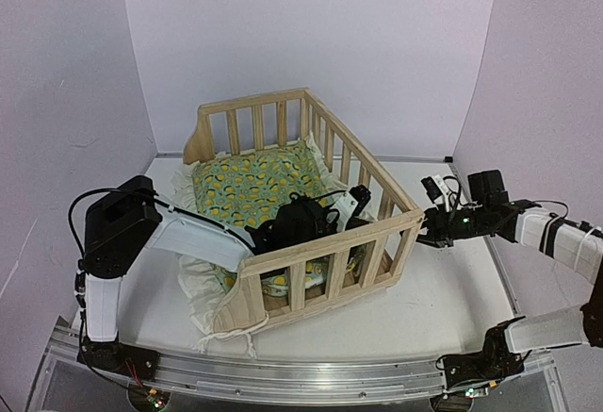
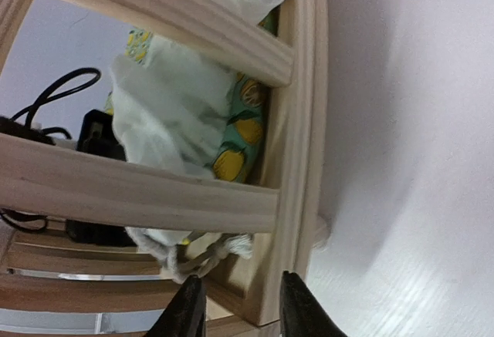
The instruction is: Set up the pet bed
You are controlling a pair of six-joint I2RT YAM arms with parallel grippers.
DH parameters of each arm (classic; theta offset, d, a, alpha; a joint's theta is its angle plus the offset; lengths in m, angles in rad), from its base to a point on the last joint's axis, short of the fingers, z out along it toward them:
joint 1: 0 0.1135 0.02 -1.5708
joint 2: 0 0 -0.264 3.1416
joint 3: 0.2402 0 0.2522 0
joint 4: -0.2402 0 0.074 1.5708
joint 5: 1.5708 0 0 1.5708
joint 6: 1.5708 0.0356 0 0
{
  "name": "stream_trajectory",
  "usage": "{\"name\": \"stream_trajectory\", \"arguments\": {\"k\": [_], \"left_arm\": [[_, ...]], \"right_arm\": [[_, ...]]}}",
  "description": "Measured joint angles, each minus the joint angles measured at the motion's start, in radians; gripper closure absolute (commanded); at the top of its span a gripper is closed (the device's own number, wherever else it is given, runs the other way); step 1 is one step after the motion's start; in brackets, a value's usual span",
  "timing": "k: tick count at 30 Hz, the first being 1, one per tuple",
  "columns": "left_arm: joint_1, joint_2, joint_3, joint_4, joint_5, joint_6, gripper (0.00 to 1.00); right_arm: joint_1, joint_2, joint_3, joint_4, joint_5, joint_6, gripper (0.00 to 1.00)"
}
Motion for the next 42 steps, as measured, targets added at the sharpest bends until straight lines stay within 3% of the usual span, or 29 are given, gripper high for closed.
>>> {"name": "stream_trajectory", "arguments": {"k": [5,14,21,29,35,39,42], "left_arm": [[0.006,0.009,0.021,-0.005,-0.009,-0.001,1.0],[0.034,0.048,0.084,-0.009,0.09,-0.01,1.0],[0.053,0.056,0.085,0.002,0.169,-0.009,1.0],[0.026,-0.002,-0.055,0.013,0.263,-0.007,1.0],[0.003,-0.003,-0.039,-0.002,0.314,0.007,1.0],[0.002,0.018,0.019,-0.002,0.306,0.009,1.0],[0.001,0.026,0.039,0.0,0.276,0.011,1.0]], "right_arm": [[0.002,0.007,0.0,0.019,-0.148,-0.024,0.79],[0.011,-0.016,-0.001,0.036,-0.21,-0.027,0.79],[0.025,-0.003,0.0,0.016,-0.191,-0.027,0.75],[0.061,0.005,0.011,-0.024,-0.127,-0.027,0.72],[0.068,0.027,0.022,-0.036,-0.125,-0.048,0.75],[0.07,0.027,0.022,-0.051,-0.125,-0.07,0.83],[0.07,0.026,0.022,-0.058,-0.128,-0.076,0.82]]}}
